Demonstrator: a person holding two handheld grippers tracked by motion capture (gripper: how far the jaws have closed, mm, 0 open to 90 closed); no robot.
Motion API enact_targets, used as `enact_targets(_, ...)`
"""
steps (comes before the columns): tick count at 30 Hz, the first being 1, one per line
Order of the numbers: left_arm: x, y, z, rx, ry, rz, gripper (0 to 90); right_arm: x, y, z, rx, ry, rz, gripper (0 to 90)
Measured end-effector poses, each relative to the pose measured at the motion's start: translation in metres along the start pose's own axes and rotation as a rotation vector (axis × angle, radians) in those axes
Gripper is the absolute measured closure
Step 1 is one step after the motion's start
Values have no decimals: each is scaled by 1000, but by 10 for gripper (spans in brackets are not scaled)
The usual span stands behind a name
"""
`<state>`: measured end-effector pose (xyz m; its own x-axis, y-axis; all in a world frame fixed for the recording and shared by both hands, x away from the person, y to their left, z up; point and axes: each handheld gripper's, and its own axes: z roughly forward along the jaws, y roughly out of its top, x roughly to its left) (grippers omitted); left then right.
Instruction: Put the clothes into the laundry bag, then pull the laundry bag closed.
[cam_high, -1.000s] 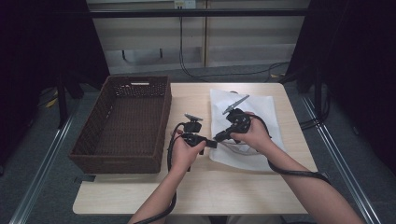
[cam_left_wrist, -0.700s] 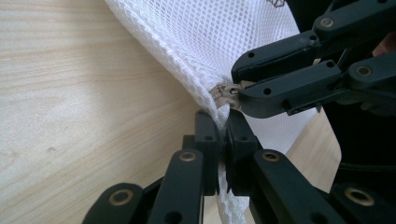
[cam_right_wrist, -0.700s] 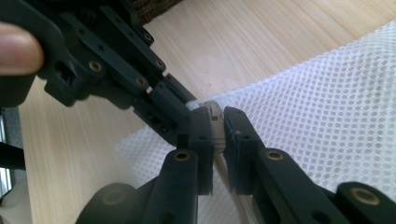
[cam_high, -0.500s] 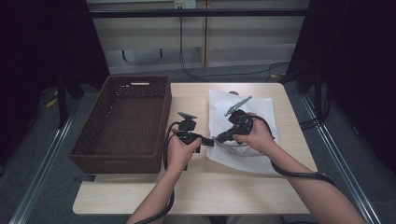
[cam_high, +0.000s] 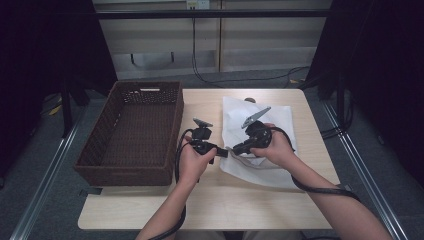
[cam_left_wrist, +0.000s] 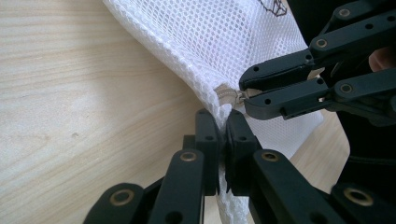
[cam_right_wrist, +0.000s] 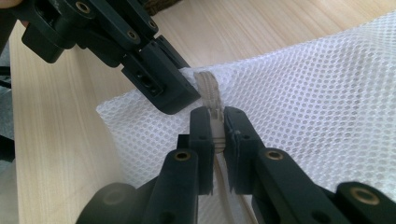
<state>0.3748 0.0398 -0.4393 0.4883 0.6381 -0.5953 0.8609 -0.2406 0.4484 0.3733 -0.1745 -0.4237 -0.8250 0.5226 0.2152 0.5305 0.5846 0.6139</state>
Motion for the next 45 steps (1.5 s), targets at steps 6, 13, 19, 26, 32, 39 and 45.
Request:
enact_targets(6,-1,0,1,3,8,-17,862,2,0,0,-3,-17,-19,831)
enact_targets(13,2,1,-2,18,4,-25,863,6,0,0,-10,-31,-59,831)
enact_targets(19,1,2,-3,16,-6,-31,863,6,1,-2,-14,-42,-85,831)
enact_targets(26,0,3,-6,26,-3,-30,864,9,0,-2,-34,-40,-99,832)
enact_targets(32,0,4,-9,44,1,-17,863,10,0,-2,-42,-43,-118,832)
enact_targets(39,1,4,-13,47,0,-39,864,12,1,0,-55,-36,-129,832)
enact_targets(45,2,4,-13,47,-9,-54,864,12,1,0,-56,-36,-129,832)
